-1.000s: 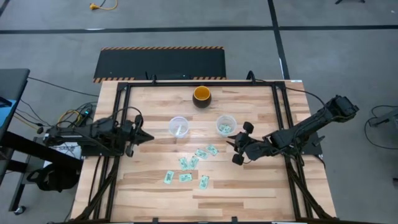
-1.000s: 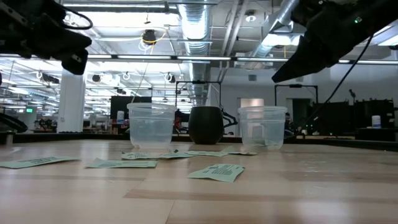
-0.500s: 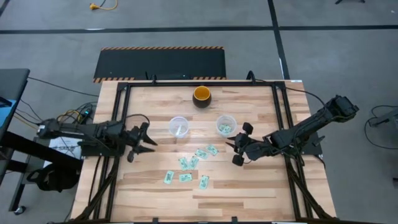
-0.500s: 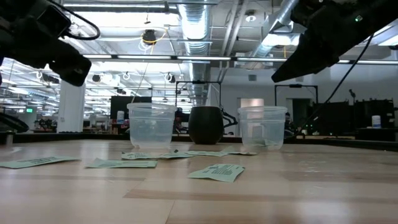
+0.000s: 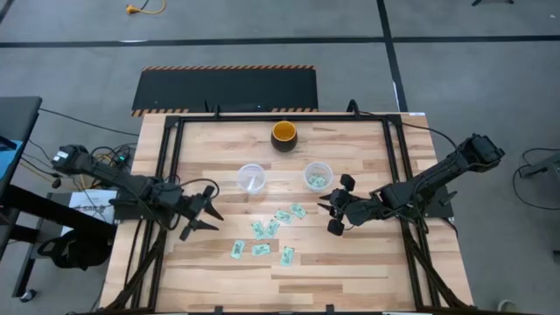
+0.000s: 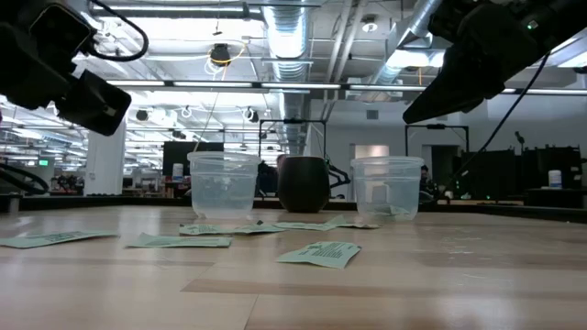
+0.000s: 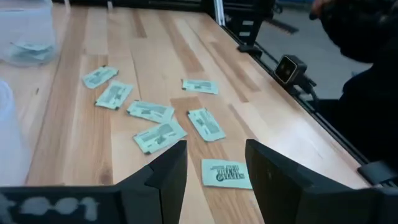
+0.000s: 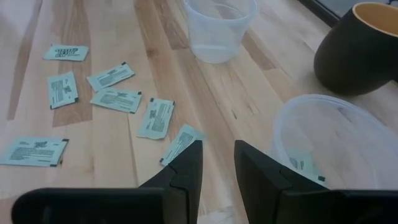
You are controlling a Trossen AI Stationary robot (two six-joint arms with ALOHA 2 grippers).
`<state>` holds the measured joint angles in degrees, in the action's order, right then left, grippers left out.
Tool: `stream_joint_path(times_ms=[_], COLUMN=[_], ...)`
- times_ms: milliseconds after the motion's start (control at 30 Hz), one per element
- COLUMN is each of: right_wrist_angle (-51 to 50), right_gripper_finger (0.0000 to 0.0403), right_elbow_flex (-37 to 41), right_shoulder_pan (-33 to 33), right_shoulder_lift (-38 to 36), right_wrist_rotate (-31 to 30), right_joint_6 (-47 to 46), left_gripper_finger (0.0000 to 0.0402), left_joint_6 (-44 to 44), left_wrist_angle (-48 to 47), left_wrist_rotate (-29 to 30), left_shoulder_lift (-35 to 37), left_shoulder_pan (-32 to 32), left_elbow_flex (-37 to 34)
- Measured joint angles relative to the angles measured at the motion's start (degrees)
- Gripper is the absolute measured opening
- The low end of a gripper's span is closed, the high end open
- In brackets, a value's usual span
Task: Pick and place Stevia / Truvia into bins
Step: Put the stevia packet into the left transparent container
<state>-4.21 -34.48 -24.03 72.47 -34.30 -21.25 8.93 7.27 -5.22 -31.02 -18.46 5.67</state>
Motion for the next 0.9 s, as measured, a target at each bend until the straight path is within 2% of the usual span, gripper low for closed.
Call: stream_joint_path(times_ms=[400,900], right_wrist_angle=[0.0,-0.2], right_gripper_finger=[0.0087,0.0087], right_elbow_flex=[0.0,0.0], right_shoulder_pan=[0.0,0.0], right_shoulder_lift=[0.0,0.0], right_wrist_rotate=[0.0,2.1], right_joint_6=[-0.5,-1.3], left_gripper_finger=[0.0151,0.0151], left_joint_6=[-4.8,-8.0], left_wrist_angle=[-0.2,-0.2], left_wrist_rotate=[6.6,6.8], left_shoulder_lift=[-18.5,-42.3], left_shoulder_pan=[-7.7,-11.5], left_elbow_flex=[8.1,19.3])
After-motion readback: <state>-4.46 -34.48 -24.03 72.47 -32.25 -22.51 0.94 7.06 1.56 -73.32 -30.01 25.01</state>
